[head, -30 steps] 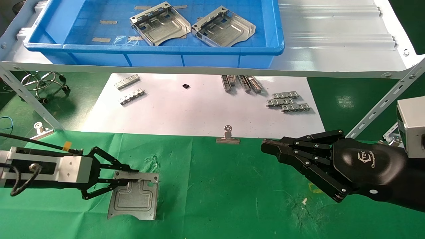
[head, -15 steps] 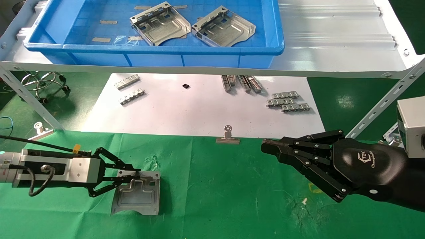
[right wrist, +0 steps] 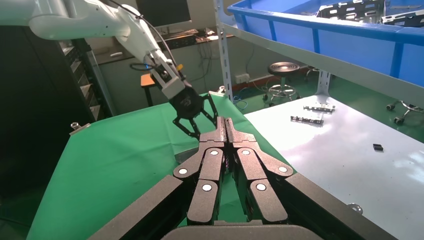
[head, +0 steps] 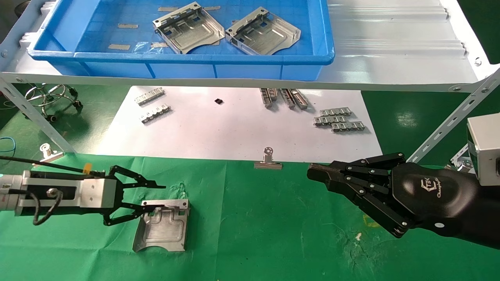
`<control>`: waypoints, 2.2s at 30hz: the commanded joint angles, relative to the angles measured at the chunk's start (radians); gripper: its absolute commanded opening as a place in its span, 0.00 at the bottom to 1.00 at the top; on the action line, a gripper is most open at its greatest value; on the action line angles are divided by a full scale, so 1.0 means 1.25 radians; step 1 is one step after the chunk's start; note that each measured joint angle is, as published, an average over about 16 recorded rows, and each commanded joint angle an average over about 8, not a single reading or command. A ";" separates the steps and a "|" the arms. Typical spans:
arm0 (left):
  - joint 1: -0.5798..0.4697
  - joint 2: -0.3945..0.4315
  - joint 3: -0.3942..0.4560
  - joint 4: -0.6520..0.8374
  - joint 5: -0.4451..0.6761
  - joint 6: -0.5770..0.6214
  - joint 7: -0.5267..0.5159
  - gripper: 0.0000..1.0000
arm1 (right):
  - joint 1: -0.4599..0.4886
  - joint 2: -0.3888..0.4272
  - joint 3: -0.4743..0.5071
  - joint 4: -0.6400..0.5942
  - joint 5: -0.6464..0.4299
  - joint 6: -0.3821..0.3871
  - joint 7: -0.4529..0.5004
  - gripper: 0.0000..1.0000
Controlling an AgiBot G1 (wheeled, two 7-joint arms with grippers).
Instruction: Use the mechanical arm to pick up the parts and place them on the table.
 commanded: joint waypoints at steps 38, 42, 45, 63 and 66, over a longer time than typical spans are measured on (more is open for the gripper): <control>0.257 -0.151 -0.248 -0.517 -0.242 0.001 -0.532 1.00 | 0.000 0.000 0.000 0.000 0.000 0.000 0.000 1.00; 0.284 -0.162 -0.280 -0.566 -0.246 -0.005 -0.573 1.00 | 0.000 0.000 0.000 0.000 0.000 0.000 0.000 1.00; 0.304 -0.170 -0.304 -0.603 -0.249 -0.010 -0.604 1.00 | 0.000 0.000 0.000 0.000 0.000 0.000 0.000 1.00; 0.426 -0.219 -0.447 -0.827 -0.268 -0.038 -0.793 1.00 | 0.000 0.000 0.000 0.000 0.000 0.000 0.000 1.00; 0.446 -0.227 -0.470 -0.863 -0.271 -0.043 -0.824 1.00 | 0.000 0.000 0.000 0.000 0.000 0.000 0.000 1.00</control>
